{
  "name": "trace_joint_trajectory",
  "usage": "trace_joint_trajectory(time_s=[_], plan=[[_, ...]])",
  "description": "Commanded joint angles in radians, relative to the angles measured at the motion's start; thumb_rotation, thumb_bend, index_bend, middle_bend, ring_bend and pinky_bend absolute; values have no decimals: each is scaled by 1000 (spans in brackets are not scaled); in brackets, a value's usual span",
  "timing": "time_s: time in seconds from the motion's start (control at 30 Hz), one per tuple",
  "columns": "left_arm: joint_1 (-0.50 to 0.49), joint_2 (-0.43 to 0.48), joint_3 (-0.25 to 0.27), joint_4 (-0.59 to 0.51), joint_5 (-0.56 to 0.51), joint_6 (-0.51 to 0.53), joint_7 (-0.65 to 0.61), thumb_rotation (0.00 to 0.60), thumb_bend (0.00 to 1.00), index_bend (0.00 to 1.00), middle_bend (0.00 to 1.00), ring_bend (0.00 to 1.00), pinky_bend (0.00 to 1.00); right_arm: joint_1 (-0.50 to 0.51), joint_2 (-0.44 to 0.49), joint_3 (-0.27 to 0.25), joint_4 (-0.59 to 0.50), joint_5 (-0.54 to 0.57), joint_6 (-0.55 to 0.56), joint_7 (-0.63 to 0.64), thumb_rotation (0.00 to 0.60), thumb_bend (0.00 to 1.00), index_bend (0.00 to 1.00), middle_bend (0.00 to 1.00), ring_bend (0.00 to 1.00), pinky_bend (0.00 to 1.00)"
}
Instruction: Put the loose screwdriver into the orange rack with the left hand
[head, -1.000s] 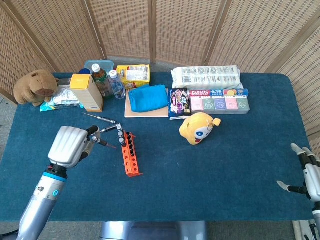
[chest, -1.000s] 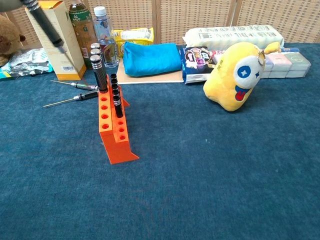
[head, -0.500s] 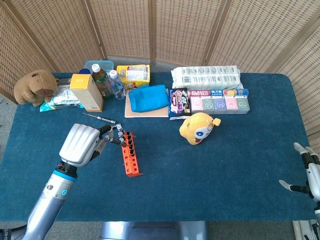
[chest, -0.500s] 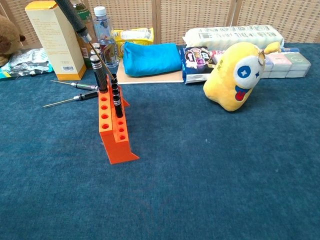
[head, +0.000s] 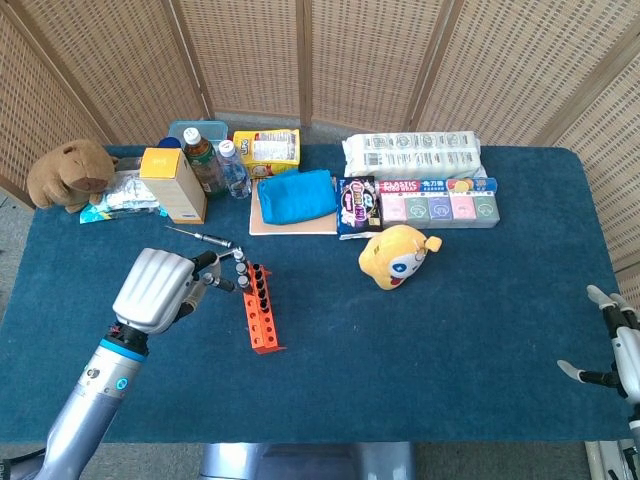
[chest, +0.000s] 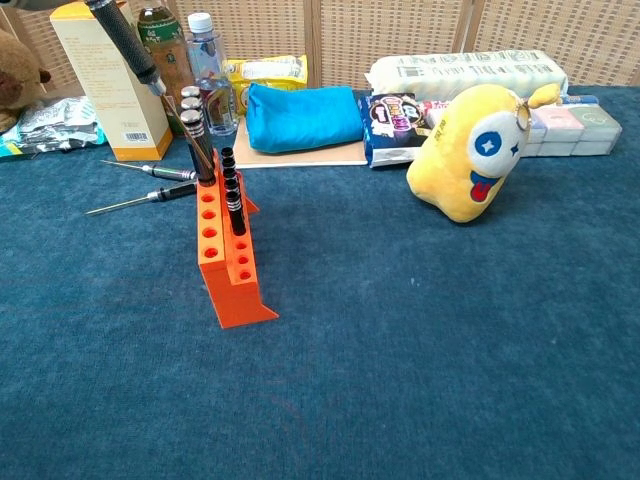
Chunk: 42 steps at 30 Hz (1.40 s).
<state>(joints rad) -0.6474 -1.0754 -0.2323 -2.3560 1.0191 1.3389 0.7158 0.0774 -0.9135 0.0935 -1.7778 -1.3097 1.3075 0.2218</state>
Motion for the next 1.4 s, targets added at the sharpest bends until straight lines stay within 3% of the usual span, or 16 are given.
trace_joint_trajectory(time_s=[0.03, 0.33, 0.6, 1.03, 1.4], plan=[[-8, 54, -14, 0, -28, -48, -49, 600, 392, 528, 1000, 1000, 1000, 0, -1, 0, 0, 0, 0, -2, 600, 42, 0, 148, 12, 0], [-55, 223, -46, 0, -130, -226, -160, 600, 391, 527, 1000, 1000, 1000, 3, -5, 0, 0, 2, -3, -12, 600, 43, 0, 148, 12, 0], [-76, 310, -46, 0, -150, -338, -247, 600, 391, 527, 1000, 1000, 1000, 1, -5, 0, -3, -1, 2, -15, 600, 43, 0, 147, 12, 0], [-104, 313, -30, 0, -163, -329, -249, 600, 392, 528, 1000, 1000, 1000, 0, -2, 0, -7, -3, 6, -13, 600, 44, 0, 148, 12, 0], [-153, 249, -9, 0, -223, -246, -148, 600, 391, 527, 1000, 1000, 1000, -1, -1, 1, -5, -1, 7, -9, 600, 44, 0, 148, 12, 0]])
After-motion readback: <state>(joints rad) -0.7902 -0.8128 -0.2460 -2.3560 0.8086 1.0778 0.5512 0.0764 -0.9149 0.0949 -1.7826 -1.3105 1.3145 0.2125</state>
